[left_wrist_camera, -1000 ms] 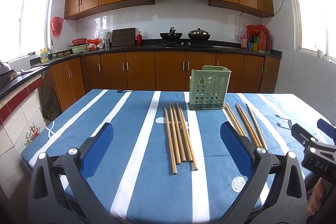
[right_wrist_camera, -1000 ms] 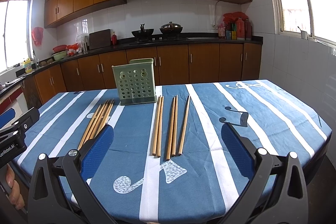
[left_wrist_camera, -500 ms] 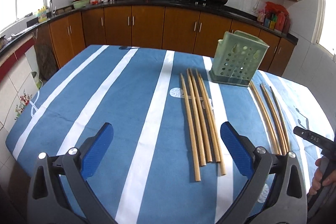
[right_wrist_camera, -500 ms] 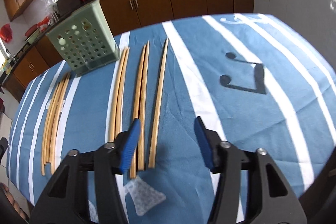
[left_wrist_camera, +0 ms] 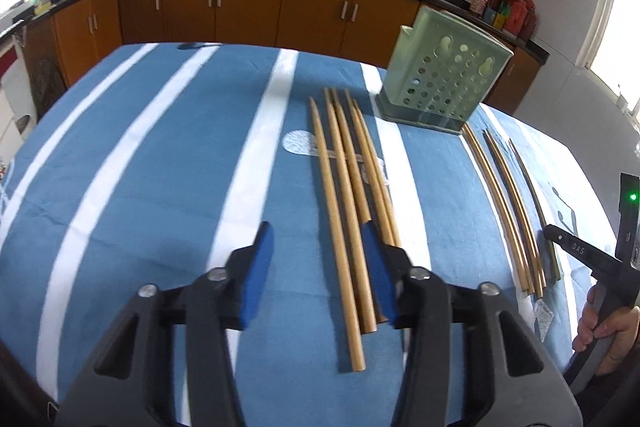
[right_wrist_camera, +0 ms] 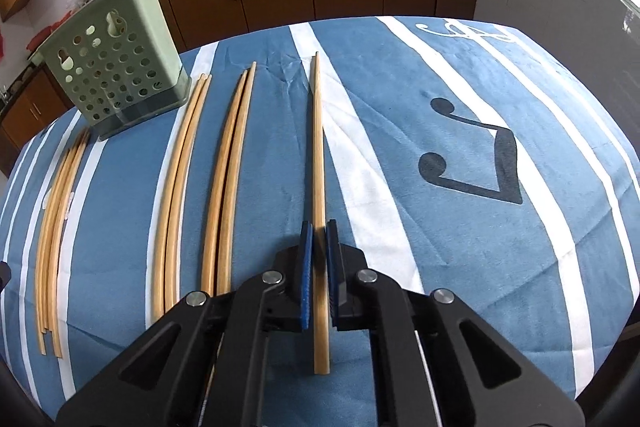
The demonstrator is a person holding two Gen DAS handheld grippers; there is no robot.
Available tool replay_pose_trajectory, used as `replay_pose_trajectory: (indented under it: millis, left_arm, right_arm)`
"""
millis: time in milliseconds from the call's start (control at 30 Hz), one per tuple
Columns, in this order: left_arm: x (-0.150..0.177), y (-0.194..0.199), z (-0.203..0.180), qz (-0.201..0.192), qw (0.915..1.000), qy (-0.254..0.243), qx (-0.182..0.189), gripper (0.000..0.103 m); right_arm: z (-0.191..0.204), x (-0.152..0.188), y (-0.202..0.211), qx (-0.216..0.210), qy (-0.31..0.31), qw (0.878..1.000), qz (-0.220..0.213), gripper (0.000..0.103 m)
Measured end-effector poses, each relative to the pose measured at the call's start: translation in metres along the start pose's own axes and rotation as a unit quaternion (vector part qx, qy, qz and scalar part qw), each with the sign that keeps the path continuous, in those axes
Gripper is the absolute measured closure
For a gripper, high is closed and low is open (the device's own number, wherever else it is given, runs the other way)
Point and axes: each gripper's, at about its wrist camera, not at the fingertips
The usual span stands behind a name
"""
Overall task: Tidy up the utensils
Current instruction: 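Grasp a wooden chopstick with the left tool while the right tool grasps another chopstick, then lift both held chopsticks and carry them above the green holder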
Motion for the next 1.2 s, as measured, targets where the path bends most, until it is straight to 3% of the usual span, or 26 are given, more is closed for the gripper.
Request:
replay_pose_trajectory:
  millis: [267,367,567,733,900,1200]
  left_arm:
    - [0.01,-0.032,-0.012,0.056,0.9983,-0.015,-0.002,0.089]
    - [0.009,-0.035,-0.011,0.053,0.9984,-0.017,-0.008,0.093]
    - [-0.003,-0.05,-0.009,0.051,0.998,-0.03,-0.024,0.095]
    - [-0.029,-0.076,0.017,0.037,0.9977,-0.022,-0.051,0.095]
    - [-0.04,-0.083,0.036,0.034,0.9986,-0.009,-0.04,0.095]
    - [-0.023,-0.062,0.043,0.029,0.9993,0.007,-0.025,0.094]
  right_arm:
    - [0.006,0.0,-0.003,-0.001,0.007,1.0,-0.007,0.095]
    - [0.006,-0.001,-0.003,-0.002,0.01,1.0,-0.008,0.095]
    - [0.007,-0.007,-0.01,-0.002,0.024,1.0,-0.007,0.095]
    - [-0.005,-0.02,-0.024,0.013,0.02,1.0,-0.014,0.095]
    - [-0.011,-0.021,-0.027,0.01,0.014,1.0,-0.019,0.095]
    - [-0.006,-0.007,-0.014,0.001,0.016,1.0,-0.022,0.095]
Point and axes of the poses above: each gripper's, at about its wrist camera, not at the fingertips, and y roughly against the way its jaws point, z to its left, x to its underside, and after that the axes turned 11 degrees about -z, right-handed
